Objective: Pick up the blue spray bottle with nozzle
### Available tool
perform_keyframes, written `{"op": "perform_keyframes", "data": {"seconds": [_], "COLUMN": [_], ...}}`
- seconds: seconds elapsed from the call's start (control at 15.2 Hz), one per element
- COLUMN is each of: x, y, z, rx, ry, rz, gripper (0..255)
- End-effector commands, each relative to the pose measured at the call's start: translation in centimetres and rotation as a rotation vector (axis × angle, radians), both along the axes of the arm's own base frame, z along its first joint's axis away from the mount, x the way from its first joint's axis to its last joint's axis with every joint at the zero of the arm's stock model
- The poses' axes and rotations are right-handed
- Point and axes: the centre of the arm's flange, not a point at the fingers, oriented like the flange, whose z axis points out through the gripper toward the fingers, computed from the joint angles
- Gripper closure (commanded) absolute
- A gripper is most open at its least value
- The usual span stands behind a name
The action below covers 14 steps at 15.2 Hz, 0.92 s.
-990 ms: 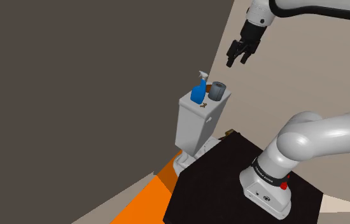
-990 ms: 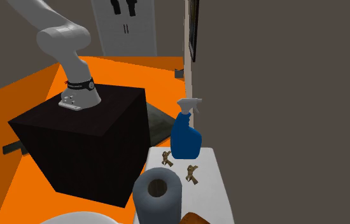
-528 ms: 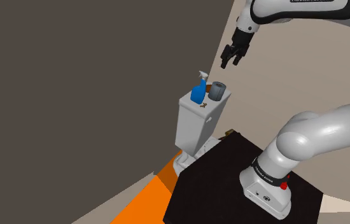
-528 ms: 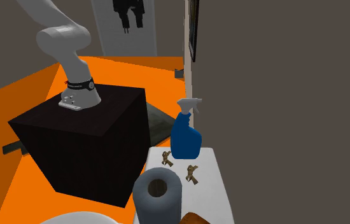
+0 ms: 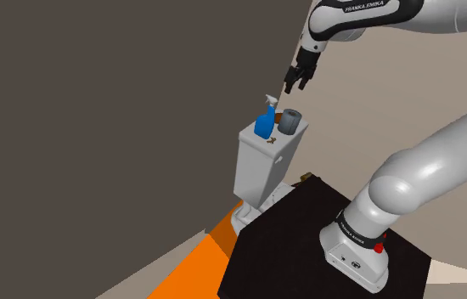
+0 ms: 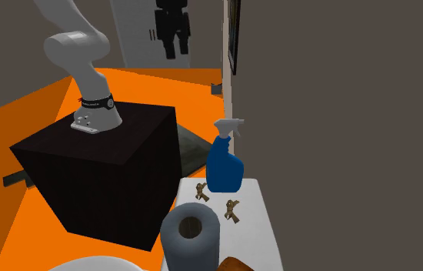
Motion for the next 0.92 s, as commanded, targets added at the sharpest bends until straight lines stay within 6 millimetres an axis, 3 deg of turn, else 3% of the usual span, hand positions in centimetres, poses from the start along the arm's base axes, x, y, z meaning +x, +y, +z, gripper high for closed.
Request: {"op": "perform_keyframes", "data": {"seconds": [0.0, 0.86], "x": [2.0, 14.3], "y": [-1.9, -11.9], "z": [-1.2, -9.9], "rx": [0.005, 0.046], "ry": [0.008, 0.065], "rz": [0.013, 0.092], "gripper": [0, 0]}}
